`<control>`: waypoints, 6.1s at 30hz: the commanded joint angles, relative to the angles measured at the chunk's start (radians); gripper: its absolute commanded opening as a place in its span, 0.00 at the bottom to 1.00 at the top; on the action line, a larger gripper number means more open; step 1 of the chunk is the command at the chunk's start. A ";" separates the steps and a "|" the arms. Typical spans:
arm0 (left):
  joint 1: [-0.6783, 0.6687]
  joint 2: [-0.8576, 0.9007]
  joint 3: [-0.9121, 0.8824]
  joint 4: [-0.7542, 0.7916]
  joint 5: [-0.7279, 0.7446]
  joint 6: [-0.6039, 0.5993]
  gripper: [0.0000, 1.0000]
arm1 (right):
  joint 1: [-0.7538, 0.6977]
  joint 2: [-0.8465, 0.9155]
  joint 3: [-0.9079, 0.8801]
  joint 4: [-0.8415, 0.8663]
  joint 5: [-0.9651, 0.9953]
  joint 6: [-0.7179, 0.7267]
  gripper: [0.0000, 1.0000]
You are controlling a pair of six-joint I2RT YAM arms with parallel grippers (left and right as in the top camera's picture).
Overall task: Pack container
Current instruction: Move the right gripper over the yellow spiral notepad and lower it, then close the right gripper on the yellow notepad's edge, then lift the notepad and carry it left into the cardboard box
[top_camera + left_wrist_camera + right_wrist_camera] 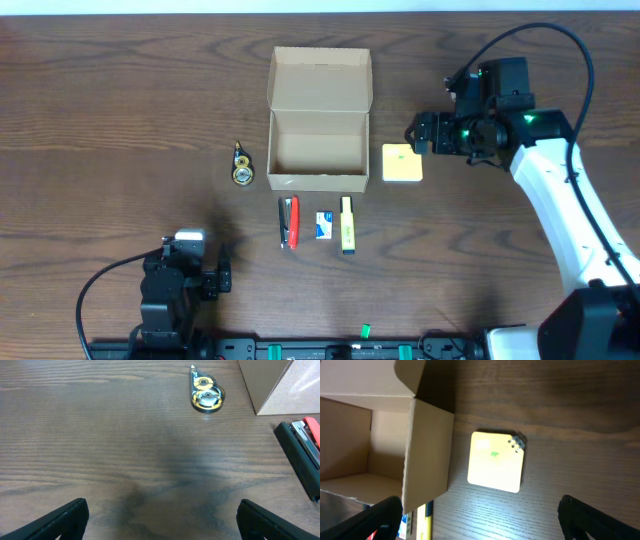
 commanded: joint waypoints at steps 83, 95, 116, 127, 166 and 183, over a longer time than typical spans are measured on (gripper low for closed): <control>0.004 -0.007 -0.013 -0.001 -0.018 0.018 0.95 | 0.150 0.642 0.392 -0.274 0.214 -0.001 0.99; 0.004 -0.007 -0.013 -0.001 -0.018 0.018 0.95 | 0.150 0.695 0.392 -0.270 0.213 -0.001 0.99; 0.004 -0.007 -0.013 -0.001 -0.018 0.018 0.95 | 0.148 0.701 0.361 -0.243 0.211 0.000 0.82; 0.004 -0.007 -0.013 -0.001 -0.018 0.018 0.95 | 0.149 0.701 0.281 -0.201 0.211 0.000 0.57; 0.004 -0.007 -0.013 -0.001 -0.018 0.018 0.95 | 0.149 0.604 0.606 -0.535 0.211 0.000 0.32; 0.004 -0.007 -0.013 -0.001 -0.018 0.018 0.95 | 0.190 0.362 0.606 -0.551 0.153 -0.013 0.30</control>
